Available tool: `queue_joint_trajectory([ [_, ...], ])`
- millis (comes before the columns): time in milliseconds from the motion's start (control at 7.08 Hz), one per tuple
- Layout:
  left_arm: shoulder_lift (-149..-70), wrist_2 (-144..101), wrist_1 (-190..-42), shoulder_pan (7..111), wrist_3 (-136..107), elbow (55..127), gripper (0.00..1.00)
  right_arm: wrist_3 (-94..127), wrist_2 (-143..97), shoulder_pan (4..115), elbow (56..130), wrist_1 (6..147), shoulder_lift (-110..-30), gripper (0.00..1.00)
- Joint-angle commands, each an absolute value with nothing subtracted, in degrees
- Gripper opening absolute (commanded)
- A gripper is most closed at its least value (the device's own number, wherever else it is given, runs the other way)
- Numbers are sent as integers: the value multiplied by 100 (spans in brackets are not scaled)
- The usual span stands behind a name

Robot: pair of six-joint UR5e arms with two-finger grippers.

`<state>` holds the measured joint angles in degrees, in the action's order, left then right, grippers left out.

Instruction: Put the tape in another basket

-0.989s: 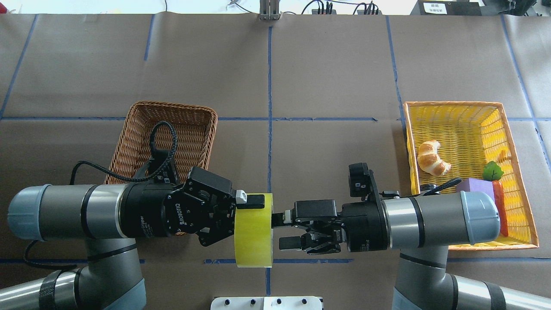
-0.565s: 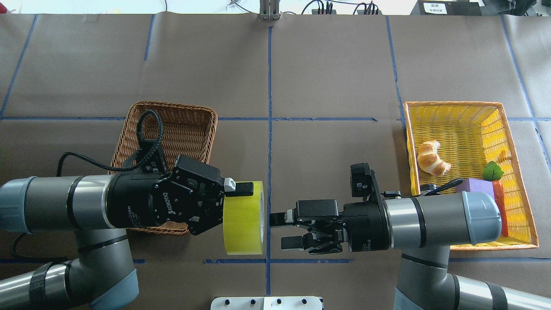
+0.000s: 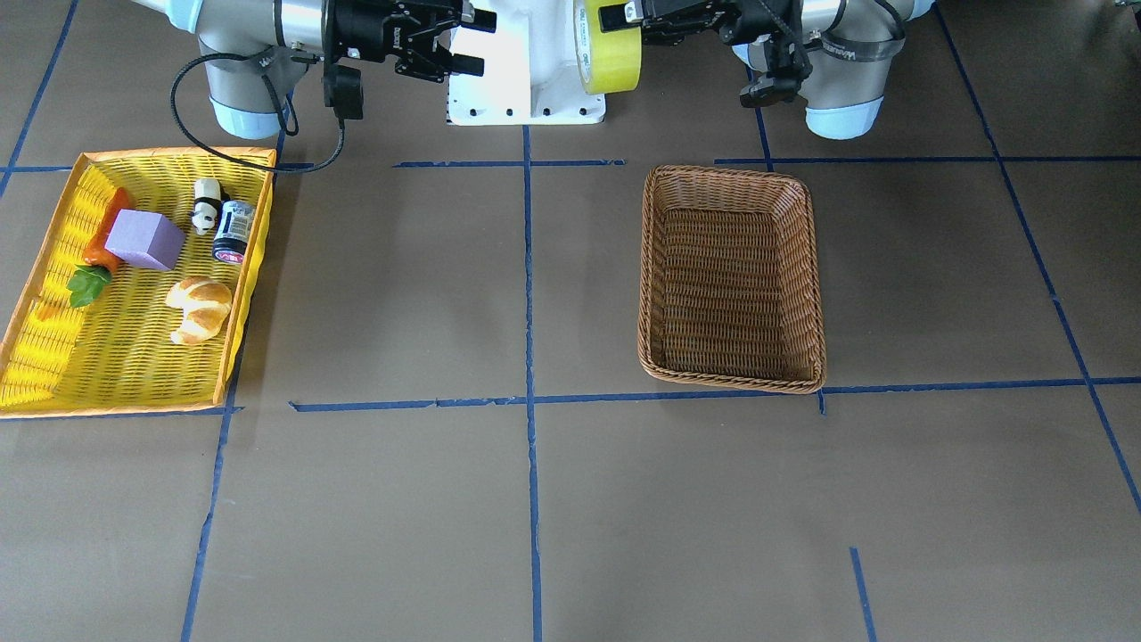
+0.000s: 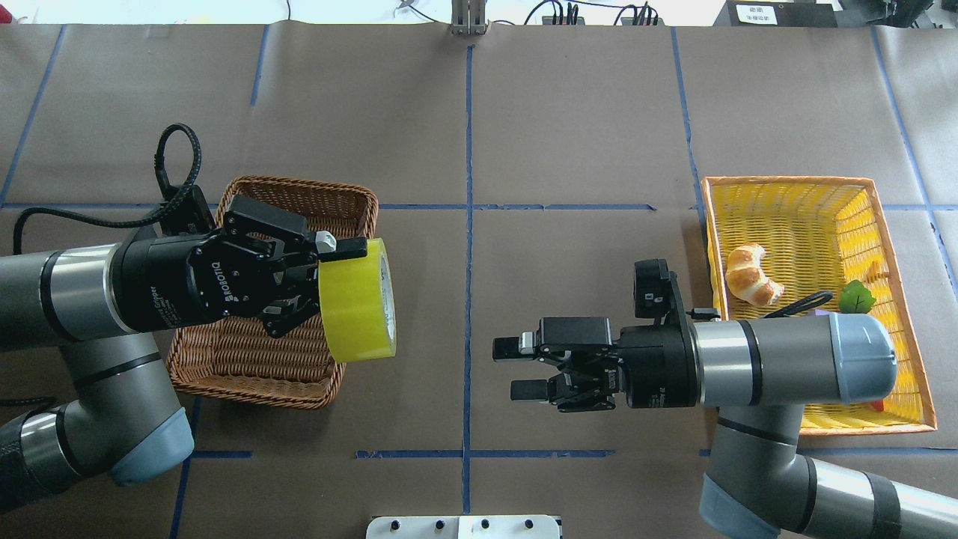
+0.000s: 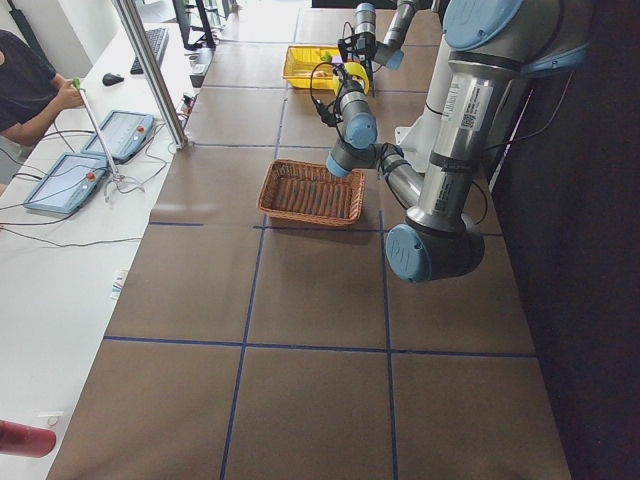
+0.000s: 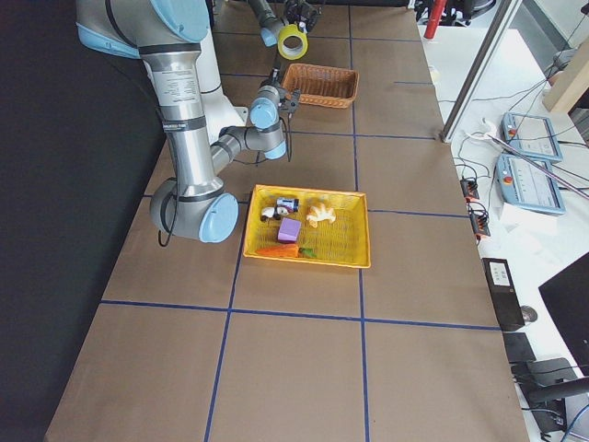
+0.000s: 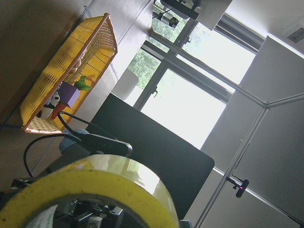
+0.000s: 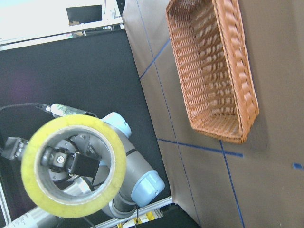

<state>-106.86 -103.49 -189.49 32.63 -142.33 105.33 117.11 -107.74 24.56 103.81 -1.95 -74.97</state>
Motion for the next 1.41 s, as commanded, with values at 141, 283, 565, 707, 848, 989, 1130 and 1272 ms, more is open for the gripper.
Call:
queue_joint_trajectory([
  [141, -10723, -11544, -17111, 4102, -13471, 10651, 0, 10537, -11527, 3854, 10450, 1685, -7629, 100],
  [283, -10714, -11740, -16268, 4209, -12821, 10818, 0, 9668, -11949, 4276, 10502, 2862, -7612, 100],
  [565, -10670, -11935, -14134, 4202, -11380, 11431, 0, 8050, -12006, 4788, 10800, 4842, -7620, 100],
  [707, -10661, -11927, -13385, 4149, -10781, 11513, 0, 7337, -11988, 4947, 10837, 5495, -7629, 100],
  [848, -10661, -11901, -12568, 4053, -10166, 11522, 0, 6495, -11953, 5096, 10837, 6276, -7638, 100],
  [989, -10679, -11839, -11846, 3921, -9560, 11514, 0, 5599, -11944, 5272, 10846, 6954, -7638, 100],
  [1130, -10679, -11587, -11413, 3789, -9040, 11505, 0, 4789, -11944, 5456, 10846, 7474, -7646, 100],
  [1272, -10705, -11393, -10921, 3553, -8774, 11461, 0, 4103, -11962, 5676, 10837, 7941, -7646, 100],
])
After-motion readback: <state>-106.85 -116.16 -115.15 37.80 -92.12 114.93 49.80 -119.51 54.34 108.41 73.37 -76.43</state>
